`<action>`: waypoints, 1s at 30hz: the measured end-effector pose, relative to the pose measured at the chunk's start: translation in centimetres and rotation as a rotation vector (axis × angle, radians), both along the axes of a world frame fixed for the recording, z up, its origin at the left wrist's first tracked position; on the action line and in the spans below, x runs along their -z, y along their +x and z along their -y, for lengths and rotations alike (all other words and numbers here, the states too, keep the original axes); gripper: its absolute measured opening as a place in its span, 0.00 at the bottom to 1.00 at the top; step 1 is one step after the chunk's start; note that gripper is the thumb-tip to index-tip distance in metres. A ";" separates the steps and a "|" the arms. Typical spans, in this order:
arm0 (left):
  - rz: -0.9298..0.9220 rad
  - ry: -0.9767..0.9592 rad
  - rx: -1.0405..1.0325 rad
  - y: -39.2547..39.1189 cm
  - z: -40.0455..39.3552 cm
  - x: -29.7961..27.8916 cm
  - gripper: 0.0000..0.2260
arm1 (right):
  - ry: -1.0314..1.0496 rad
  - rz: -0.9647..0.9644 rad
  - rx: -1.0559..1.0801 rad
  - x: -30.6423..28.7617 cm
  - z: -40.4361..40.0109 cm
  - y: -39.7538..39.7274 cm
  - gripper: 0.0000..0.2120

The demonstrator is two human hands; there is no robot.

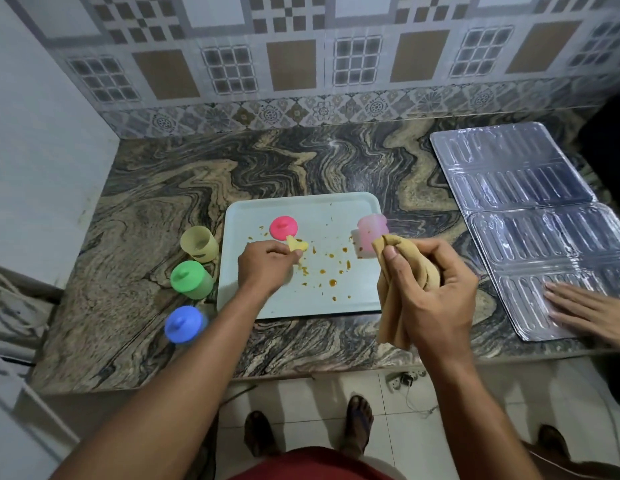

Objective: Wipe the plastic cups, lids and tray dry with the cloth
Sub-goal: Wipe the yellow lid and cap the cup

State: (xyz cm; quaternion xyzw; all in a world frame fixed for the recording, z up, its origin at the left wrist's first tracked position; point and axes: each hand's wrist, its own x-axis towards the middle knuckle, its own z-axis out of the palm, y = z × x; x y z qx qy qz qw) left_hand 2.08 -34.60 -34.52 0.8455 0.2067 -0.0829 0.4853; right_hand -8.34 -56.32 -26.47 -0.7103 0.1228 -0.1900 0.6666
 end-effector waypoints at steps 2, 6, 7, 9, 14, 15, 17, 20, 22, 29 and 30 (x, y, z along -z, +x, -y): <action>-0.002 -0.293 -0.059 -0.9 -0.5 -1.5 0.04 | 0.045 -0.017 -0.004 0.2 -0.3 0.1 0.04; -0.072 -0.912 -0.192 -3.6 -0.6 -3.9 0.04 | 0.141 -0.046 0.030 0.5 -2.0 0.5 0.03; -0.073 -1.010 -0.203 -4.3 -0.5 -4.4 0.06 | 0.137 -0.050 0.029 0.4 -2.6 0.7 0.04; -0.071 -1.106 -0.204 -5.6 0.0 -5.3 0.08 | 0.129 -0.048 0.023 0.4 -3.9 0.8 0.05; -0.035 -1.123 -0.209 -7.7 1.3 -7.1 0.07 | 0.075 0.020 0.009 -0.3 -6.7 0.5 0.05; -0.020 -1.111 -0.196 -8.0 1.5 -7.4 0.06 | 0.052 0.028 0.009 -0.4 -7.0 0.5 0.05; 0.025 -1.072 -0.160 -8.6 1.8 -7.8 0.06 | 0.008 0.033 0.014 -0.4 -7.4 0.7 0.05; 0.118 -1.020 -0.101 -9.1 1.7 -8.0 0.05 | -0.049 0.054 0.018 -0.6 -7.3 0.8 0.05; 0.183 -0.958 -0.017 -9.3 1.1 -8.0 0.04 | -0.078 0.077 -0.004 -0.9 -7.0 1.0 0.06; 0.309 -0.660 0.382 -10.1 -0.7 -8.9 0.06 | -0.194 0.069 -0.223 -1.8 -4.4 3.2 0.05; 0.309 -0.636 0.413 -10.2 -0.9 -9.2 0.06 | -0.221 0.048 -0.244 -1.9 -4.1 3.6 0.05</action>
